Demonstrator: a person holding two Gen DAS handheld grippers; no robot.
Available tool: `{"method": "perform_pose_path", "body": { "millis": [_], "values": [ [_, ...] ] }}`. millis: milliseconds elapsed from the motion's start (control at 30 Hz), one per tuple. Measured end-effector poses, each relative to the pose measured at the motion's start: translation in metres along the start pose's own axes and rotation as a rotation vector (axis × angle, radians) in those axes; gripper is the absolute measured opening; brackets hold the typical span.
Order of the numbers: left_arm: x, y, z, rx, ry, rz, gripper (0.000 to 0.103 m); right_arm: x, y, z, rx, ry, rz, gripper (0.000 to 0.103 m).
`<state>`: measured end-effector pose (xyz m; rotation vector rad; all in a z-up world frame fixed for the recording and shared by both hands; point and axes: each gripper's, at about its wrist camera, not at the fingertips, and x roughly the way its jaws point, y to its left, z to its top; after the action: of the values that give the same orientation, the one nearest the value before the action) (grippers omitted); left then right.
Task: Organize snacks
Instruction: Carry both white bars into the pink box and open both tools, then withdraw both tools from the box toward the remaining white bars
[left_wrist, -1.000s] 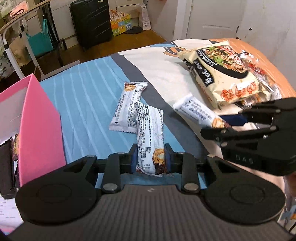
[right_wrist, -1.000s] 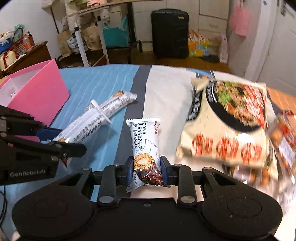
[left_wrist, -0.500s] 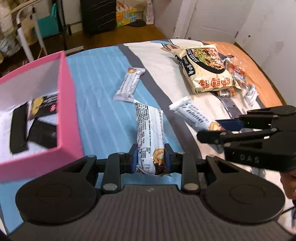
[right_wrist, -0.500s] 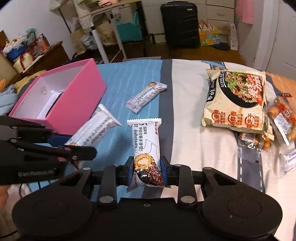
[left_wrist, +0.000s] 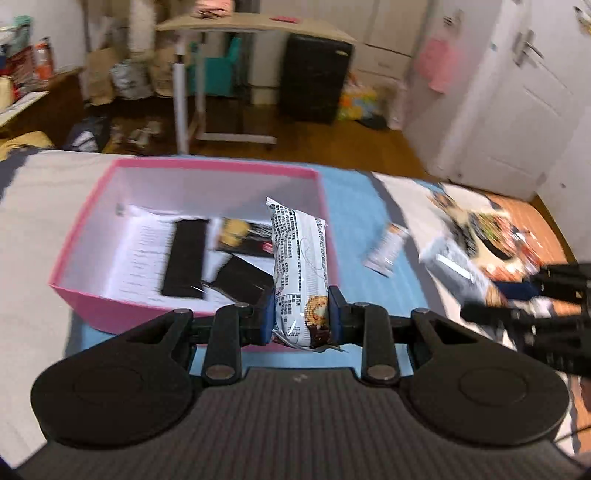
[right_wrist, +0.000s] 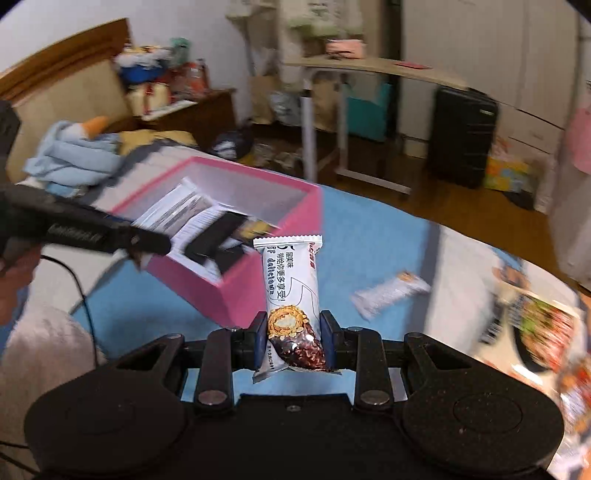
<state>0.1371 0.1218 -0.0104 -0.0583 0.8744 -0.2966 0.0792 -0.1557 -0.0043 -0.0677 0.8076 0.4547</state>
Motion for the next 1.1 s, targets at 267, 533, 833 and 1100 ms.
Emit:
{"method": "perform_pose_path", "body": {
  "millis": [267,533,833,1100],
  "values": [
    [0.043,0.045,0.028,-0.039,0.0,0.071,0.028,0.077,0.024,0.057,-0.188,0.025,0.119,0.033],
    [0.113,0.094,0.041,-0.121,0.058,0.107,0.028,0.172,0.041,0.095,-0.378,0.172,0.093,0.033],
    [0.153,0.112,0.034,-0.172,0.115,0.069,0.028,0.211,0.058,0.088,-0.494,0.26,0.037,0.033],
    [0.139,0.107,0.032,-0.165,0.053,0.072,0.046,0.168,0.049,0.076,-0.499,0.056,0.074,0.051]
  ]
}}
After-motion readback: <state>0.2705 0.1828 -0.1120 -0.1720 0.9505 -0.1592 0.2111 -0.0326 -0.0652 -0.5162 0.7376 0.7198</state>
